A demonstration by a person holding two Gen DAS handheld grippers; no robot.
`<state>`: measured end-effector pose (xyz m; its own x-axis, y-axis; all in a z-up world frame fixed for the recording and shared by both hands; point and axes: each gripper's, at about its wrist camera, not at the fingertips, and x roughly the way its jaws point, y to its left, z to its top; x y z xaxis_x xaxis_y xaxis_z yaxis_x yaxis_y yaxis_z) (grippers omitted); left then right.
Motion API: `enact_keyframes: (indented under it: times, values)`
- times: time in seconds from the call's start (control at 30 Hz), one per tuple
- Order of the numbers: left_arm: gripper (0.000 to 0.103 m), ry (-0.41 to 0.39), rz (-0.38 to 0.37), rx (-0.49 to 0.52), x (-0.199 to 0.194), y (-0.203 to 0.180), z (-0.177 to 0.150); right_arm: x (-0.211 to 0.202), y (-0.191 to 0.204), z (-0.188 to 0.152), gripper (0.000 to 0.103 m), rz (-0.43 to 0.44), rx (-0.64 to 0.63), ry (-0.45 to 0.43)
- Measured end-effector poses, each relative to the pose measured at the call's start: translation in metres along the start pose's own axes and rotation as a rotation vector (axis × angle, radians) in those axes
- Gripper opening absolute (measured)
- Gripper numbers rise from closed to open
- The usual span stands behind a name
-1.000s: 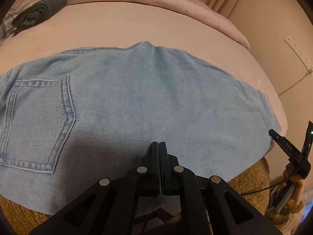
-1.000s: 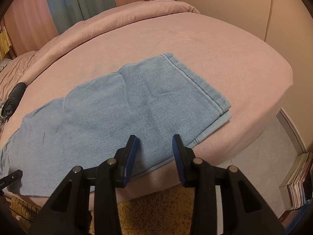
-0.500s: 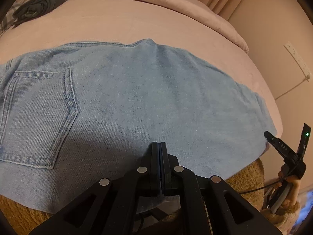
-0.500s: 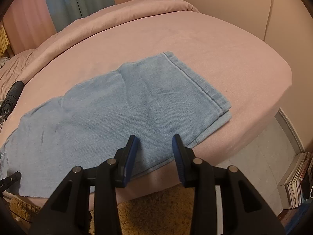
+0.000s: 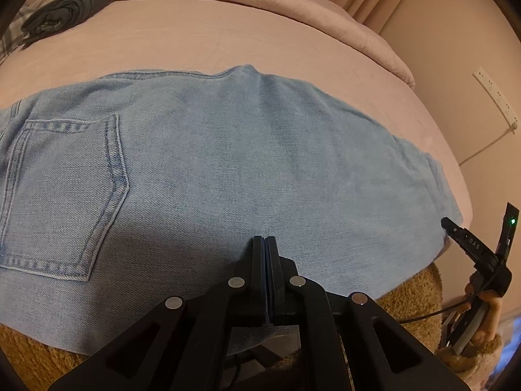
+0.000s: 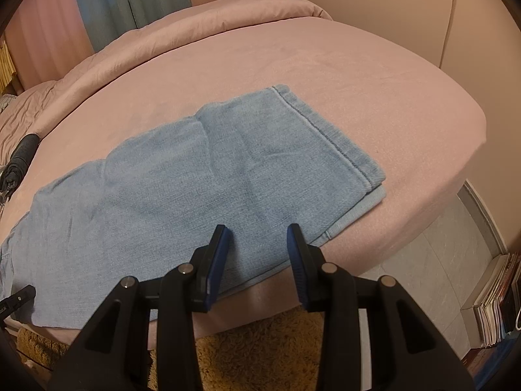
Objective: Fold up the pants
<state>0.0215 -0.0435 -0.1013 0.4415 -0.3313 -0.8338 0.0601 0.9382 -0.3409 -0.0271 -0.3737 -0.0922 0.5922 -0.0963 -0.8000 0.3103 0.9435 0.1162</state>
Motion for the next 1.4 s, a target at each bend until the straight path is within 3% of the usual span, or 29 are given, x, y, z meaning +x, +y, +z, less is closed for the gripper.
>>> enact_keyframes:
  times: [1.13, 1.3, 1.4]
  values:
    - [0.006, -0.008, 0.043, 0.006, 0.003, -0.009, 0.0, 0.001, 0.01, -0.003, 0.04, -0.048, -0.041, -0.004]
    - [0.006, 0.025, 0.066, 0.035, -0.001, -0.021, 0.004, -0.003, 0.009, -0.003, 0.04, -0.044, -0.029, -0.011]
    - [0.008, 0.013, 0.114, 0.082, -0.01, -0.038, 0.006, -0.011, 0.013, -0.008, 0.055, -0.065, -0.083, -0.027]
